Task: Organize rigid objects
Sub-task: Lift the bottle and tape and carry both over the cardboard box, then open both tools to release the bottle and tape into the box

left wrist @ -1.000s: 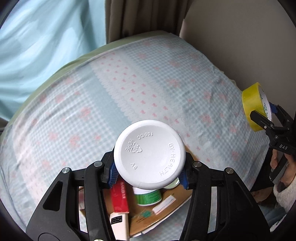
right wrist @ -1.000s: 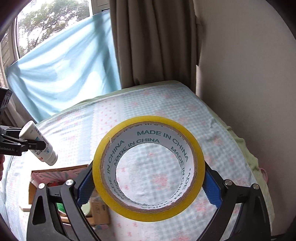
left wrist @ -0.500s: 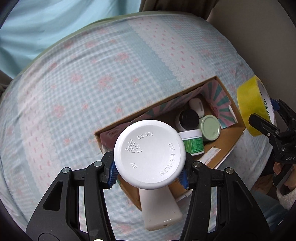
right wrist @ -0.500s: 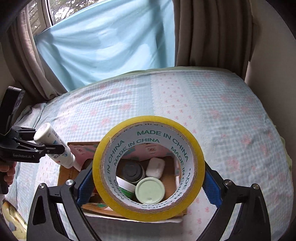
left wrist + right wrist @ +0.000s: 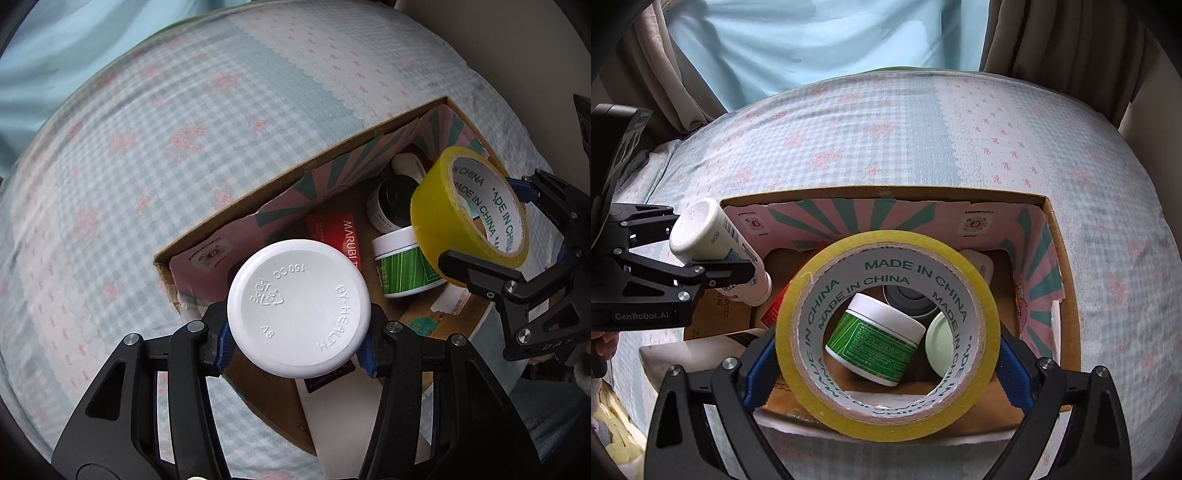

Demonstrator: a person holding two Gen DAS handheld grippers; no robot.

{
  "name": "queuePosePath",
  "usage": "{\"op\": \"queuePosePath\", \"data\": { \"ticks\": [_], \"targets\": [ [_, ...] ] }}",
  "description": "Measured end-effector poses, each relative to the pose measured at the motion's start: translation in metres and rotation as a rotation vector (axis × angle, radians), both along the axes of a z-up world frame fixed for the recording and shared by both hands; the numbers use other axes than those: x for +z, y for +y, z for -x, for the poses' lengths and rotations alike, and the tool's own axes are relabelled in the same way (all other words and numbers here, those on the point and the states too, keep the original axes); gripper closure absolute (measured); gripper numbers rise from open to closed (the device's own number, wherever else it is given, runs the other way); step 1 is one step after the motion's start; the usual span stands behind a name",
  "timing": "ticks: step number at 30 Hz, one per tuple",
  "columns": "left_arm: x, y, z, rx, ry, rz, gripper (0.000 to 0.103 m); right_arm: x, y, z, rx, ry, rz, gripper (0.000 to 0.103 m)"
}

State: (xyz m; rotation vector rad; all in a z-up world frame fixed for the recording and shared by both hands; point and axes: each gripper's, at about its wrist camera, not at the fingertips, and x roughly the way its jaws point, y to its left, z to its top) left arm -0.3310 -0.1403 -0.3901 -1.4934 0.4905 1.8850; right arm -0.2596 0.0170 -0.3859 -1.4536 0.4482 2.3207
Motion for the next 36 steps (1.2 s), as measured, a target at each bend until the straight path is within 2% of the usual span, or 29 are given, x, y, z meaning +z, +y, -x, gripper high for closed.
{"op": "queuePosePath", "data": {
  "ticks": [3, 4, 5, 6, 8, 11, 16, 23, 32, 36],
  "targets": [
    [-0.002, 0.006, -0.004, -0.046, 0.021, 0.021, 0.054, -0.002, 0.009, 0.013, 0.037, -0.003, 0.026, 0.006],
    [-0.001, 0.009, -0.006, -0.054, 0.037, 0.022, 0.045, -0.006, 0.013, 0.018, 0.053, -0.033, 0.037, 0.006],
    [0.002, 0.01, -0.006, -0.057, 0.046, 0.022, 0.01, -0.009, 0.015, 0.022, 0.068, -0.06, 0.045, 0.006],
    [0.004, 0.01, -0.006, -0.056, 0.048, 0.011, 0.002, -0.012, 0.016, 0.024, 0.082, -0.068, 0.054, 0.001],
    [0.006, 0.008, -0.005, -0.048, 0.039, -0.031, 0.0, -0.007, 0.022, 0.022, 0.074, -0.03, 0.055, 0.0],
    [0.006, 0.009, -0.002, -0.045, 0.049, -0.028, 0.0, 0.006, 0.033, 0.018, 0.042, 0.045, 0.09, 0.0],
    [0.008, 0.01, 0.003, -0.023, 0.042, -0.028, 0.0, 0.011, 0.033, 0.009, 0.02, 0.035, 0.069, 0.0],
    [0.028, 0.01, -0.004, -0.004, 0.078, -0.017, 0.0, 0.019, 0.034, -0.008, 0.01, 0.028, 0.05, 0.0],
    [0.064, 0.007, -0.031, 0.054, 0.113, -0.012, 0.0, 0.041, 0.037, -0.032, 0.002, 0.066, 0.036, 0.0],
    [0.079, 0.003, -0.051, 0.117, 0.119, -0.009, 0.0, 0.052, 0.04, -0.046, 0.014, 0.092, 0.033, 0.0]
  ]
}}
